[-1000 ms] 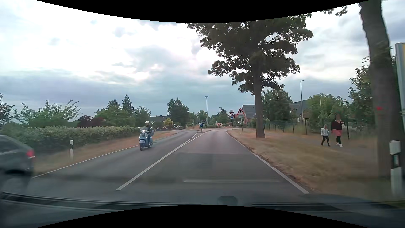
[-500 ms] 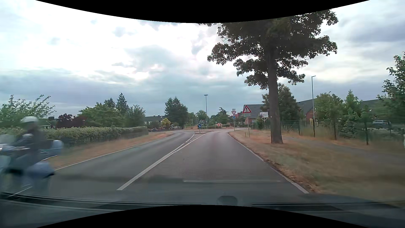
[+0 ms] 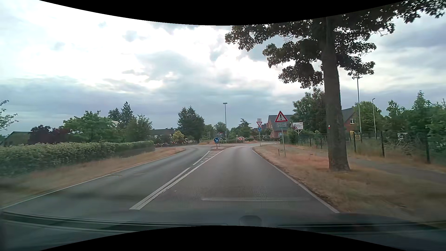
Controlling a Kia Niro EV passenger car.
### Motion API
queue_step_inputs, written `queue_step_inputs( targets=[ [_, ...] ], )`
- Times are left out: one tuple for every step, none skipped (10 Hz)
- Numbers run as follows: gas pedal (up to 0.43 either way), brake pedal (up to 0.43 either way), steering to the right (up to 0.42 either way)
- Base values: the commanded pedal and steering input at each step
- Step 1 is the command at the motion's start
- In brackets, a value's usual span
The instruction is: Follow the waypoints while adhering to traffic rules and regulations
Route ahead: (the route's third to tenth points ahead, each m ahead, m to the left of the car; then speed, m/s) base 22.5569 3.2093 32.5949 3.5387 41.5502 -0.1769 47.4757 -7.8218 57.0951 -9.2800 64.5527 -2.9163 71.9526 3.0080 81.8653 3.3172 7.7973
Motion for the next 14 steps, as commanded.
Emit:
queue_step_inputs(
  targets=[
    [0.000,0.000,0.002],
    [0.000,0.000,0.001],
    [0.000,0.000,0.001],
    [0.000,0.000,0.001],
    [0.000,0.000,0.001],
    [0.000,0.000,0.001],
    [0.000,0.000,0.001],
    [0.000,0.000,0.001],
    [0.000,0.006,0.001],
    [0.000,0.006,0.001],
    [0.000,0.006,0.002],
    [0.000,0.012,0.002],
    [0.000,0.030,0.004],
    [0.000,0.085,0.005]
  ],
)
